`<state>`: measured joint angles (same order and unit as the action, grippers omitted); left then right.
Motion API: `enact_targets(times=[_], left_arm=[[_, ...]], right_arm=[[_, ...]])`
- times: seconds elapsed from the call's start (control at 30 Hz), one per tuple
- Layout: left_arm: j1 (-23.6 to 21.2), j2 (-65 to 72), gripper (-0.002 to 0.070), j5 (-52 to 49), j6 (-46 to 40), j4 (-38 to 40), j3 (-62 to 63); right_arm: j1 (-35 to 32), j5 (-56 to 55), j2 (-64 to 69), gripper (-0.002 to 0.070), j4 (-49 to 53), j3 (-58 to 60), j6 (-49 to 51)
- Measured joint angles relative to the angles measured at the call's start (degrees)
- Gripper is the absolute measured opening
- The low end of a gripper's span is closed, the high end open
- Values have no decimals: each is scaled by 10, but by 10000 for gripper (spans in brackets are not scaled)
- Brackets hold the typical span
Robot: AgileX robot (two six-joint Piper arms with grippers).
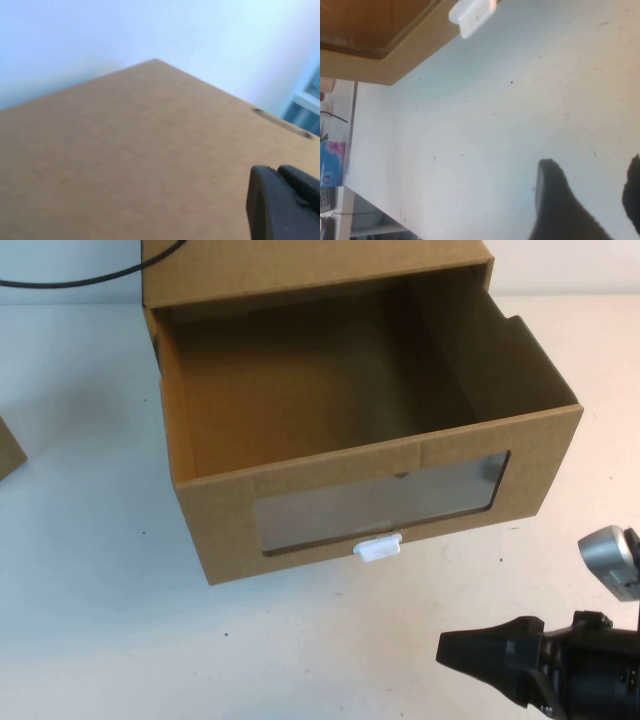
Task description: Open the shoe box
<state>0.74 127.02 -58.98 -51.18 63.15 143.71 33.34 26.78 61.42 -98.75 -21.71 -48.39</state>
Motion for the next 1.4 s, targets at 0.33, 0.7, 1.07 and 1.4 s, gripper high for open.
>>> enact_targets(times=[0.33, 0.7, 1.07, 1.4], left_arm=[[0, -41, -6, -53, 33, -73, 5], [0, -41, -6, -59, 42, -77, 6], [0, -53, -6, -53, 70, -146, 6], [0, -59, -6, -78, 76, -157, 6]], right_arm=[[0, -48, -12, 218, 0, 0, 7], [0, -275, -196, -13, -9, 0, -218], [0, -550, -216, -18, -17, -23, -385], [0, -500, -189, -18, -17, -62, -392]])
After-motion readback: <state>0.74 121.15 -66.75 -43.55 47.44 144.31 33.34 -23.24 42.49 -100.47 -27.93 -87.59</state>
